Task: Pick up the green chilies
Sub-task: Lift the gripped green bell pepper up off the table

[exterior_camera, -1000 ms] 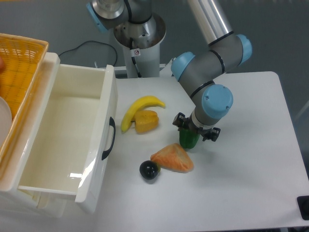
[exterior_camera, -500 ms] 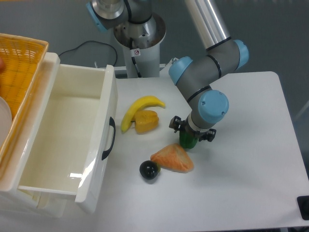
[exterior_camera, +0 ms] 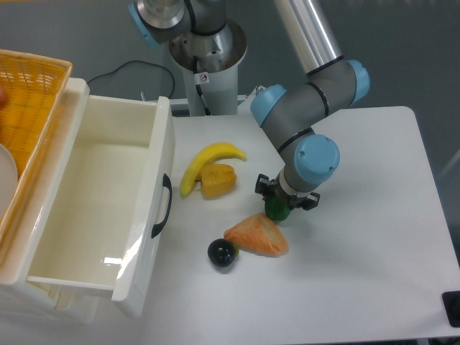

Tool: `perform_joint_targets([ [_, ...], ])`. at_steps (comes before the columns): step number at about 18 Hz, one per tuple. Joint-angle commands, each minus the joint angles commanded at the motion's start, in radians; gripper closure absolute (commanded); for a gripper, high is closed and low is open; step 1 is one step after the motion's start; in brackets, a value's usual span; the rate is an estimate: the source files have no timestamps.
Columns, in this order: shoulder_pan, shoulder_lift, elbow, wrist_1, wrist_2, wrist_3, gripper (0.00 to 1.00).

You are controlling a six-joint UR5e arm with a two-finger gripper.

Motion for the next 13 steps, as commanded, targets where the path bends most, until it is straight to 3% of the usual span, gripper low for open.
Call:
perform_joint_targets([
  [4, 0.009, 0.011, 0.026, -0.003, -0.005, 0.005, 0.88],
  [13, 0.055, 0.021, 0.172, -0.011, -0.035, 0.050, 0.88],
])
